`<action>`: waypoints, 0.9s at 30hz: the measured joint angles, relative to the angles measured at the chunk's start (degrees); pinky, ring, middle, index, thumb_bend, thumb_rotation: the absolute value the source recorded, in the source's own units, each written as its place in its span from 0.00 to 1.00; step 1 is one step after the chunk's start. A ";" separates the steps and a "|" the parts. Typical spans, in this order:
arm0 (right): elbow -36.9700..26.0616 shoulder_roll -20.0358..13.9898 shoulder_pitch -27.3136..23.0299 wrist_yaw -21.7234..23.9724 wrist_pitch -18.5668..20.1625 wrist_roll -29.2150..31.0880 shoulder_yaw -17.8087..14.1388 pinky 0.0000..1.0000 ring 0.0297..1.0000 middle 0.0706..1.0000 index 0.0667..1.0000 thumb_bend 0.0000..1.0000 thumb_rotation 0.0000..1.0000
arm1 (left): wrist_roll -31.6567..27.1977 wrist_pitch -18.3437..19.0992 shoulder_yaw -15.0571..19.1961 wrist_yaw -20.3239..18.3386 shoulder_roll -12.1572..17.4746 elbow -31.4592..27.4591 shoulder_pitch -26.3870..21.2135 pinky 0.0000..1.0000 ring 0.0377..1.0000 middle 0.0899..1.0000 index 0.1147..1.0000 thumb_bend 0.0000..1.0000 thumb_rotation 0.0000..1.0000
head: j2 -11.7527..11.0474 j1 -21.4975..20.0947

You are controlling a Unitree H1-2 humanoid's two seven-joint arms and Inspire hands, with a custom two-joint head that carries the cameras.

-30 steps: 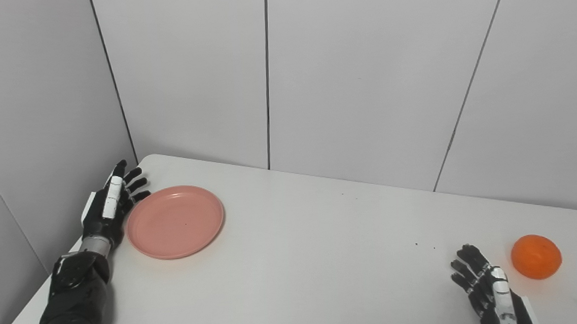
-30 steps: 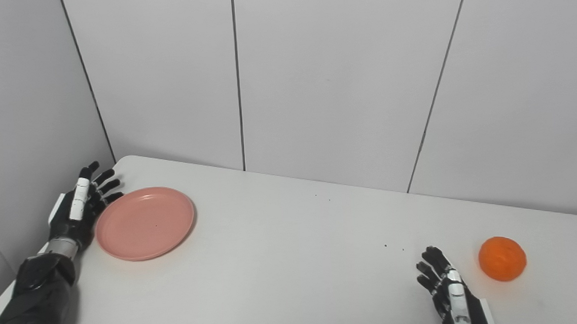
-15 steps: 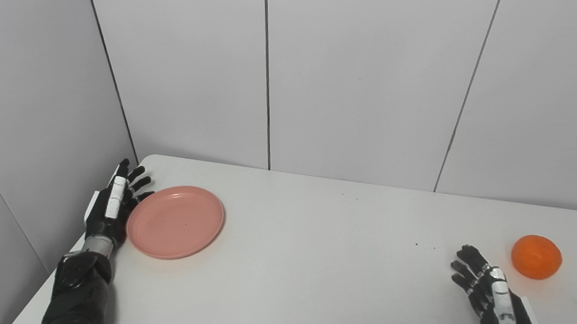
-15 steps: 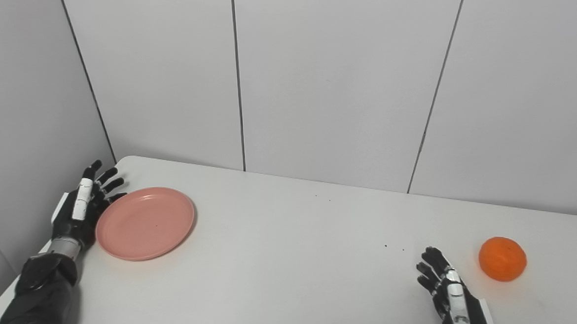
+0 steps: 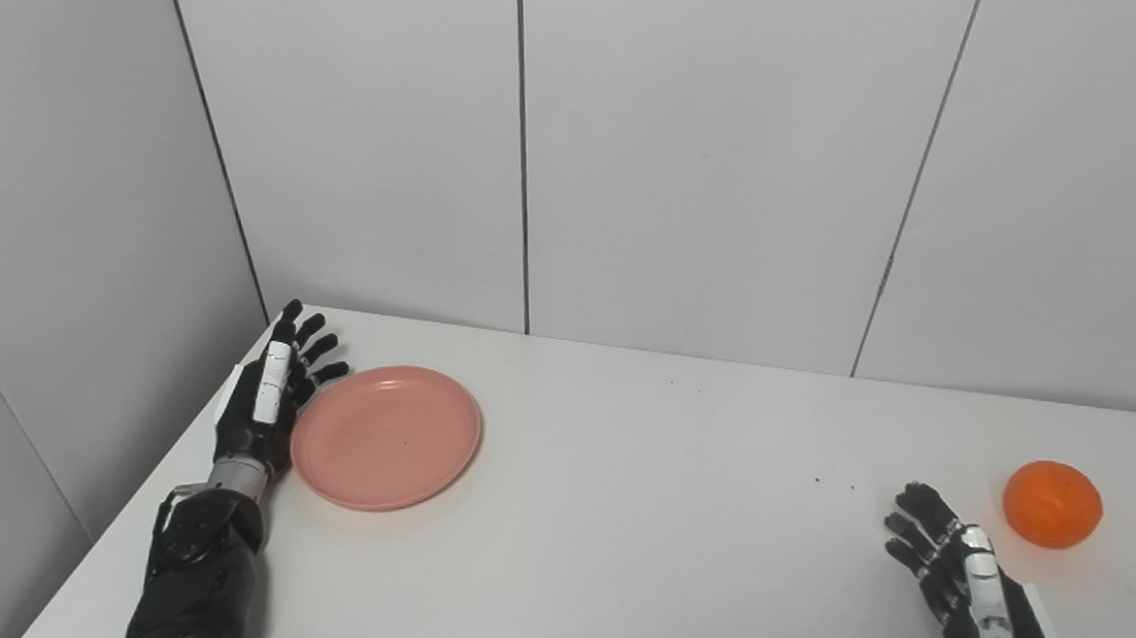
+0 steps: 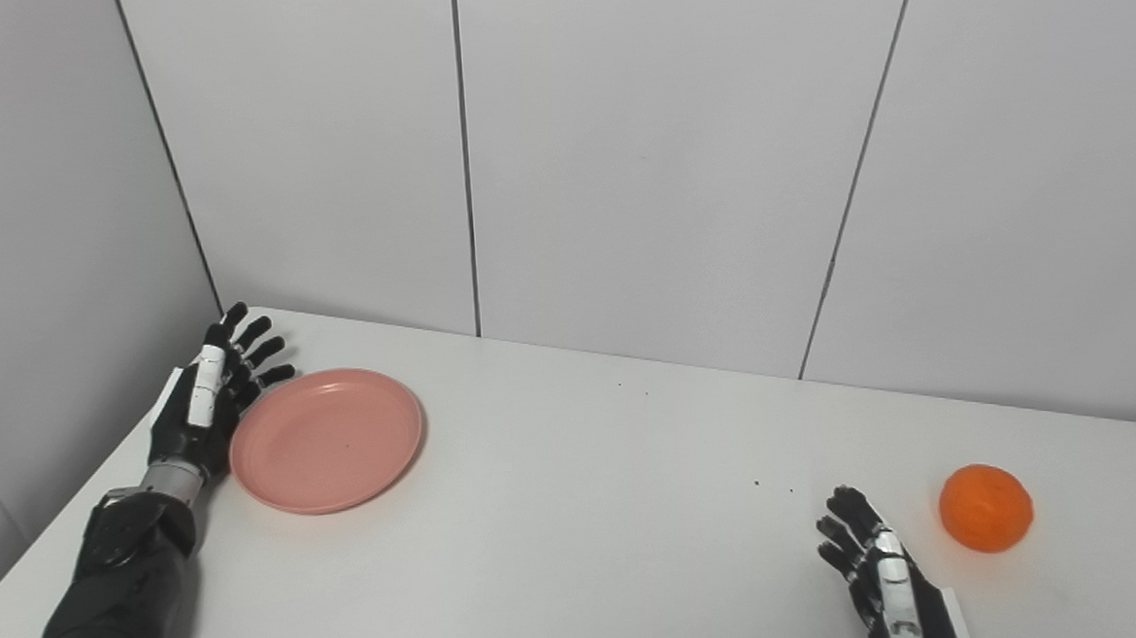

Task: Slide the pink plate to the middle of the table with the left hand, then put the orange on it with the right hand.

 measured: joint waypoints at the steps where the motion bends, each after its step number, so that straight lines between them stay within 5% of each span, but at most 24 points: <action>1: -0.01 0.04 0.01 -0.13 0.01 0.00 -0.01 0.88 0.87 0.88 0.85 0.73 0.98 | 0.49 0.58 -0.15 1.04 -0.31 -1.57 0.61 0.74 0.89 0.91 1.00 1.00 0.89 | 0.00 0.00; 12: 0.06 0.05 0.00 -0.46 0.02 -0.11 0.04 0.88 0.86 0.87 0.85 0.74 0.97 | 1.03 4.97 -1.14 5.76 -2.99 -11.32 4.40 0.71 0.89 0.92 1.00 0.98 0.88 | -0.18 -0.18; 27: 0.06 0.07 0.00 -0.53 0.02 -0.21 0.11 0.89 0.87 0.88 0.86 0.75 0.97 | 0.77 7.18 -2.81 4.99 -3.20 -12.21 4.86 0.78 0.92 0.97 1.00 0.94 0.89 | -0.09 -0.35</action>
